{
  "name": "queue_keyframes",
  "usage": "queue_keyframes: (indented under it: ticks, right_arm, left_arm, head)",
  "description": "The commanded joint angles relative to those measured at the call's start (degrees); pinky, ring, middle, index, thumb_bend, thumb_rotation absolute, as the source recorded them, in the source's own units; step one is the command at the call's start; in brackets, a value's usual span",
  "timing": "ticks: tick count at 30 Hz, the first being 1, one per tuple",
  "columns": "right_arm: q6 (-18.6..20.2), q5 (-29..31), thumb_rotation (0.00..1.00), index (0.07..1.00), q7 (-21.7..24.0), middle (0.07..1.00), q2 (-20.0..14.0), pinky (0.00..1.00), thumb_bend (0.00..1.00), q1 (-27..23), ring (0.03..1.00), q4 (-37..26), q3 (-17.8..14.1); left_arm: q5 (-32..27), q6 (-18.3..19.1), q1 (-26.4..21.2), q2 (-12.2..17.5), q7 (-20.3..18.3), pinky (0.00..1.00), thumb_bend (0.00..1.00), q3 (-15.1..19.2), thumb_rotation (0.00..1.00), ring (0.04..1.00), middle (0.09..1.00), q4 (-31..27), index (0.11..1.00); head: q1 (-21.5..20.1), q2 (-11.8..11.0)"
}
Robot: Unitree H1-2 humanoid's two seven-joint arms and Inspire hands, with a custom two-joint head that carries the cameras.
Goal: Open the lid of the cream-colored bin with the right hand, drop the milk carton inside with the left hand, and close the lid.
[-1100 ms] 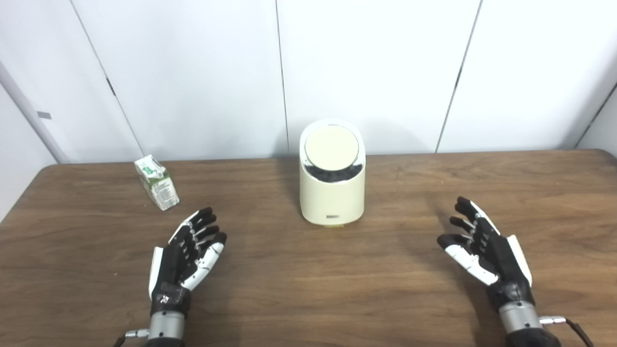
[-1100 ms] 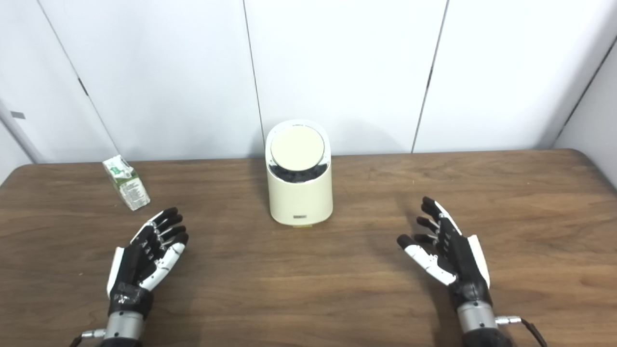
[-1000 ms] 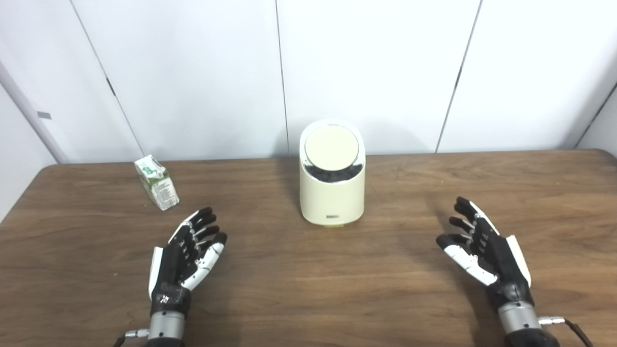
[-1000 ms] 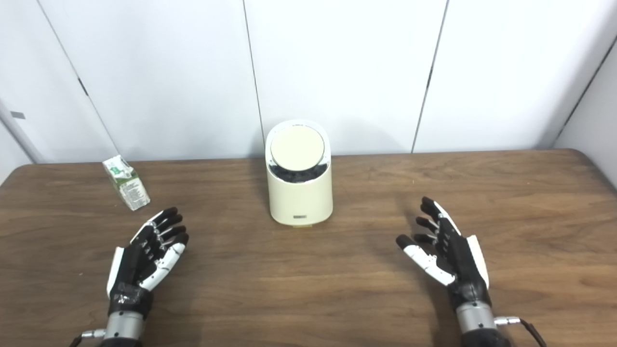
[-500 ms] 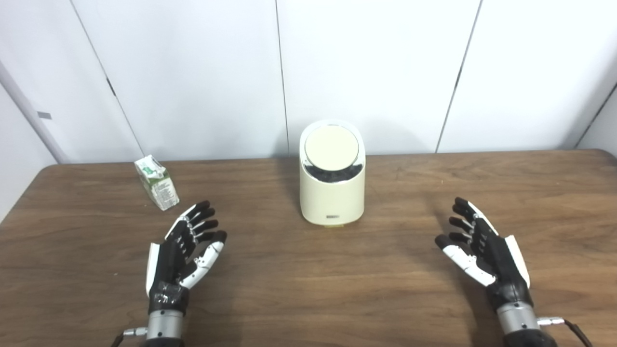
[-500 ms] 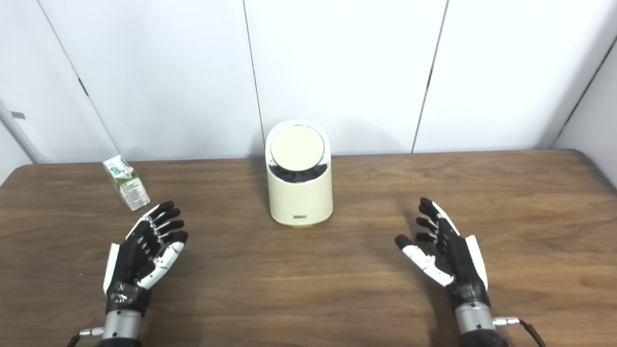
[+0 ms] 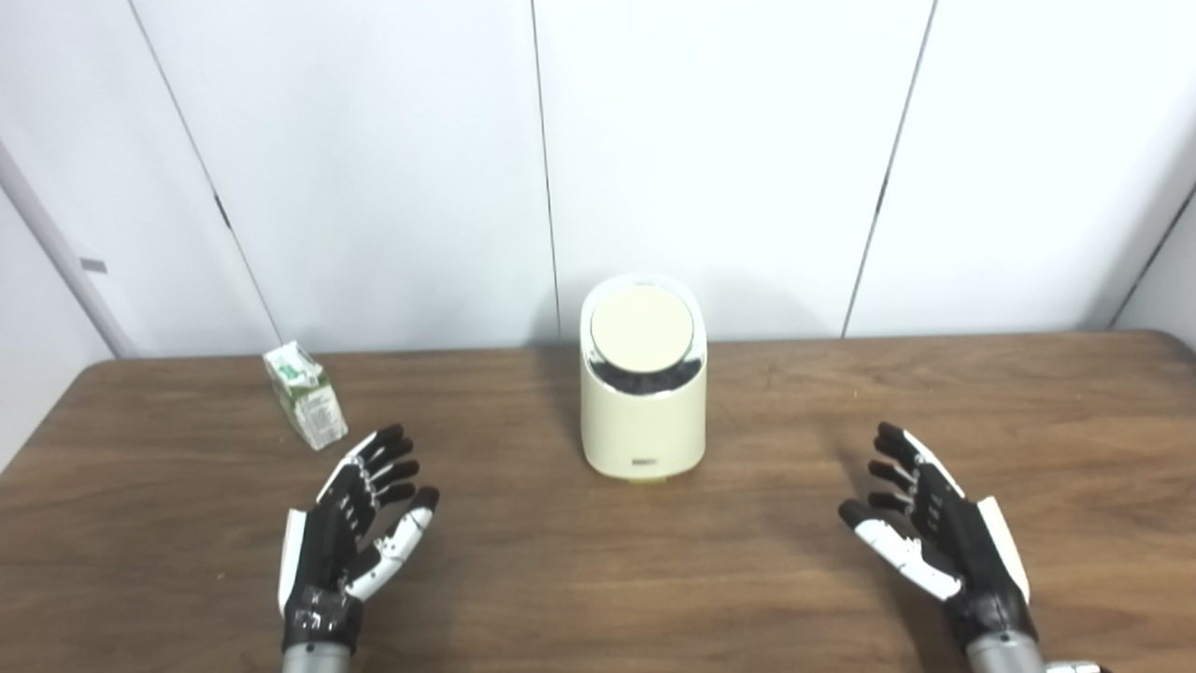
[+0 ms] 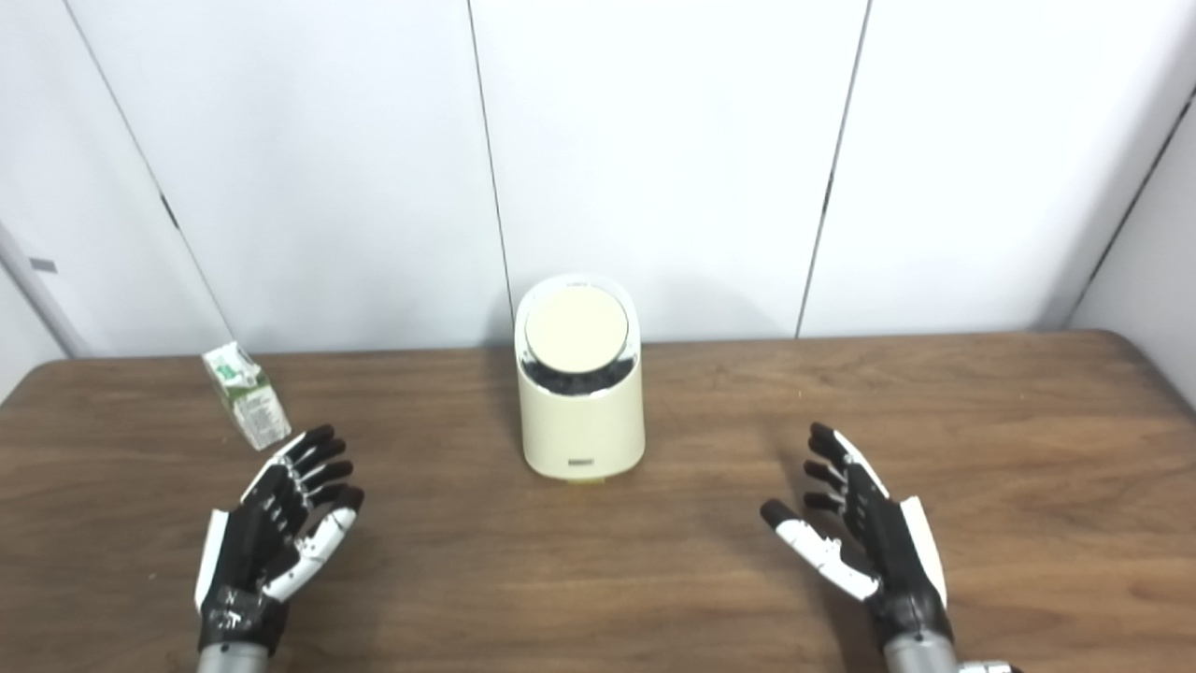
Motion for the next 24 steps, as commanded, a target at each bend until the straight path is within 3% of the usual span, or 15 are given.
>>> queue_keyframes:
  ticks: [1, 7, 14, 19, 24]
  right_arm:
    - [-0.80, 0.32, 0.45, 0.871, 0.00, 0.888, 0.10, 0.78, 0.67, -3.69, 0.851, -2.94, 0.01]
    - [4.36, -1.50, 0.45, 0.900, 1.50, 0.913, -1.24, 0.82, 0.74, -9.63, 0.872, -5.35, 1.00]
    - [6.85, -3.70, 0.43, 0.888, 1.66, 0.944, -0.61, 0.83, 0.80, -16.69, 0.892, -5.12, 2.81]
    - [10.54, -7.72, 0.39, 0.848, 1.04, 0.862, 0.23, 0.77, 0.84, -21.30, 0.847, -4.80, 4.88]
    - [12.29, -11.46, 0.42, 0.850, 0.62, 0.867, 0.61, 0.76, 0.85, -25.35, 0.851, -1.70, 6.86]
  left_arm:
    - [-0.55, -1.18, 2.32, -0.39, -0.34, 0.72, 0.54, -0.49, 0.18, 0.758, 0.810, 3.96, 0.844]
    - [-0.92, -0.58, 2.58, -0.60, -0.89, 0.71, 0.54, -0.44, 0.17, 0.769, 0.814, 3.35, 0.845]
    - [-0.71, 0.10, 3.19, -1.10, -1.20, 0.71, 0.53, -0.79, 0.16, 0.775, 0.814, 2.19, 0.842]
    - [0.22, 0.72, 3.51, -1.44, -0.93, 0.71, 0.53, -1.08, 0.16, 0.773, 0.809, 1.57, 0.836]
    - [0.13, 0.74, 3.65, -1.82, -0.94, 0.71, 0.53, -1.20, 0.17, 0.767, 0.807, 1.42, 0.835]
  head:
    - [-0.04, 0.03]
    - [-1.04, 0.18]
    - [-1.30, 0.33]
    - [-1.10, 0.47]
    - [-0.61, 0.65]
